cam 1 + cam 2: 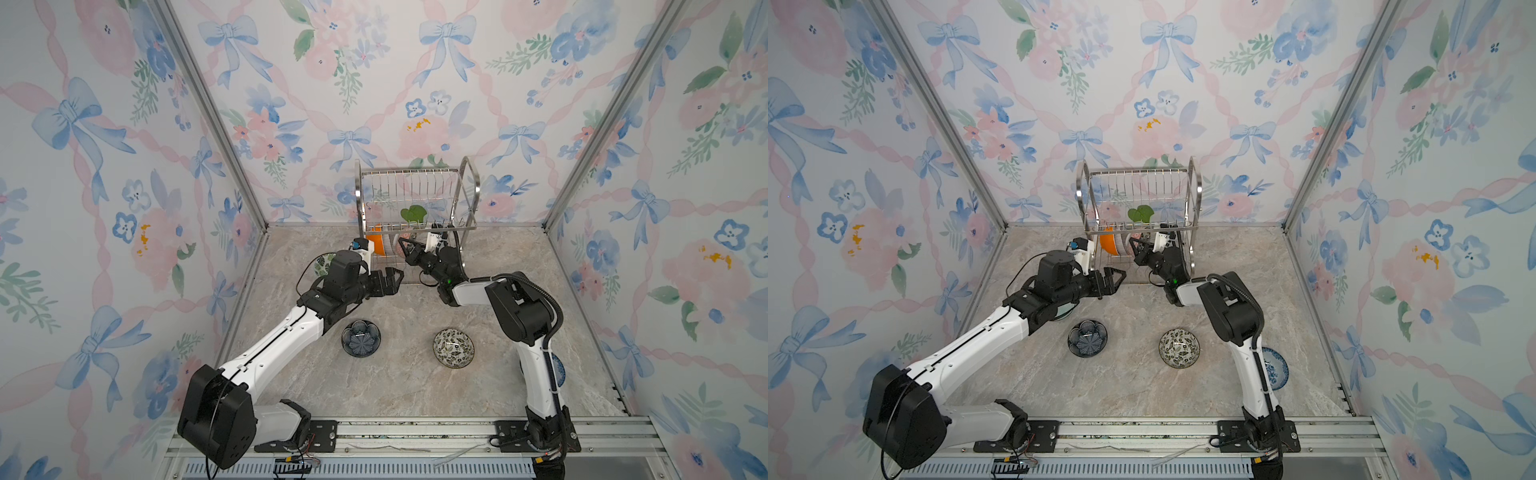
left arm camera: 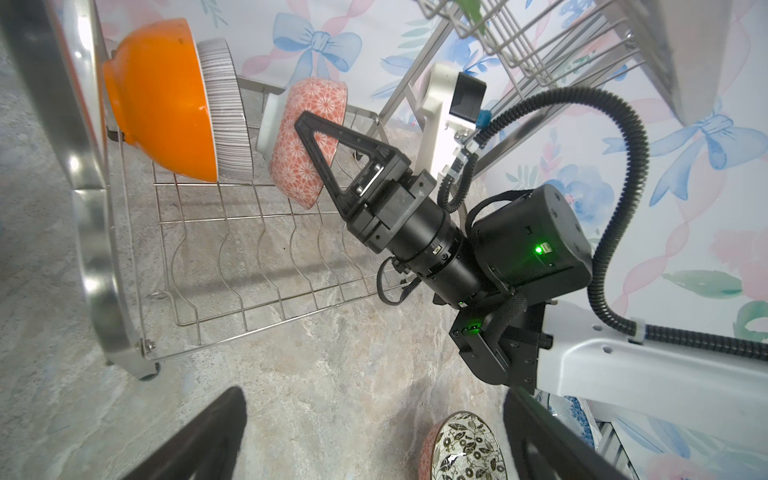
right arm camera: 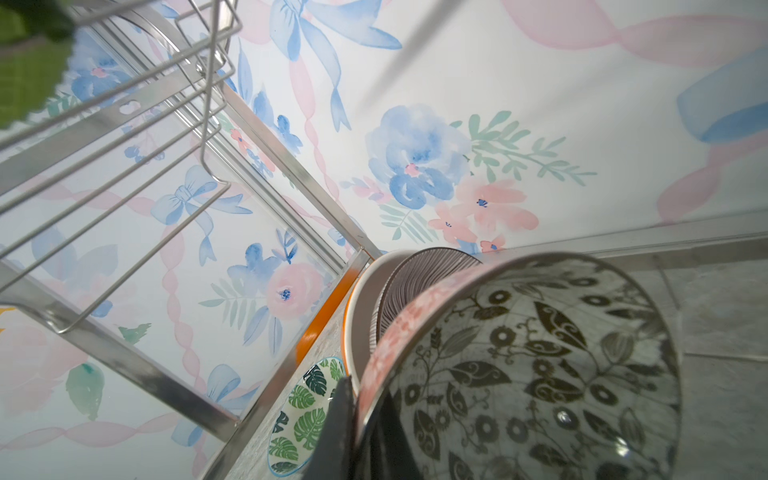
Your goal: Load the bowls into the dish rack
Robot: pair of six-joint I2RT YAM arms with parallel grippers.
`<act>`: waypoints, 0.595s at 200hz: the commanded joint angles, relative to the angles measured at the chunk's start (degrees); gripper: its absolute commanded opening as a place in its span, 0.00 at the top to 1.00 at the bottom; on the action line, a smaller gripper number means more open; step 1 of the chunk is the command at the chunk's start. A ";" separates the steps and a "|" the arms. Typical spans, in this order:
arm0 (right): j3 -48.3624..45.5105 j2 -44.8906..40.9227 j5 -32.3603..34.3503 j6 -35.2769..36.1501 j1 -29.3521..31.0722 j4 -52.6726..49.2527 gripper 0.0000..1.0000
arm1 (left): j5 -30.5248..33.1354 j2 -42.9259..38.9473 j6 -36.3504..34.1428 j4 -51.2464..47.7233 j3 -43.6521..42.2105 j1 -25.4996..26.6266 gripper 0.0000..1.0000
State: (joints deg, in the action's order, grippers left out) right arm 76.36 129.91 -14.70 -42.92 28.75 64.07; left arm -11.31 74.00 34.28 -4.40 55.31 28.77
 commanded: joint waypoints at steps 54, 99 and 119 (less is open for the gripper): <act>9.67 5.06 0.29 -1.99 -0.91 3.95 1.00 | 0.40 2.05 -1.96 -0.68 2.02 -0.46 0.02; 12.73 7.63 0.39 -3.18 -0.89 3.25 1.00 | 0.59 2.28 -2.32 -0.70 1.84 -0.55 0.02; 13.74 8.56 0.28 -3.92 -0.80 3.35 1.00 | 0.62 2.55 -2.47 -0.69 1.86 -0.69 0.02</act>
State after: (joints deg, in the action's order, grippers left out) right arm 86.78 137.34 -14.52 -45.89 28.49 63.88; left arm -11.31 75.59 33.32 -4.40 55.94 28.67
